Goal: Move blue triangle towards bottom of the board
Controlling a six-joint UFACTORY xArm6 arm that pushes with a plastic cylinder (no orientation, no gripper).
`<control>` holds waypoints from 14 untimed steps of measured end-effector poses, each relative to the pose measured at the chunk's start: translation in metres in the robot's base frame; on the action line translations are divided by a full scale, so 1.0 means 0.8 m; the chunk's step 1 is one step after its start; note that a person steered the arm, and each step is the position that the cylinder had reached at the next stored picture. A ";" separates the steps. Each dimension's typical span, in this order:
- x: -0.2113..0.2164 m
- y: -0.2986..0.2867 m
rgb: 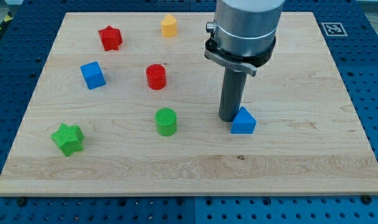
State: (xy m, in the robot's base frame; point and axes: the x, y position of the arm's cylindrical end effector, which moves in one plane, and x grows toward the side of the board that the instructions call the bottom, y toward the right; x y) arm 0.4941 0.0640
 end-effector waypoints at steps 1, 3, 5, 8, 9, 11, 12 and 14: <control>0.000 0.000; 0.001 0.013; -0.002 0.013; 0.004 0.013; 0.004 0.013; -0.002 0.015; -0.002 0.022; 0.002 0.025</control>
State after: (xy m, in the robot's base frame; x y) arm 0.4956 0.0840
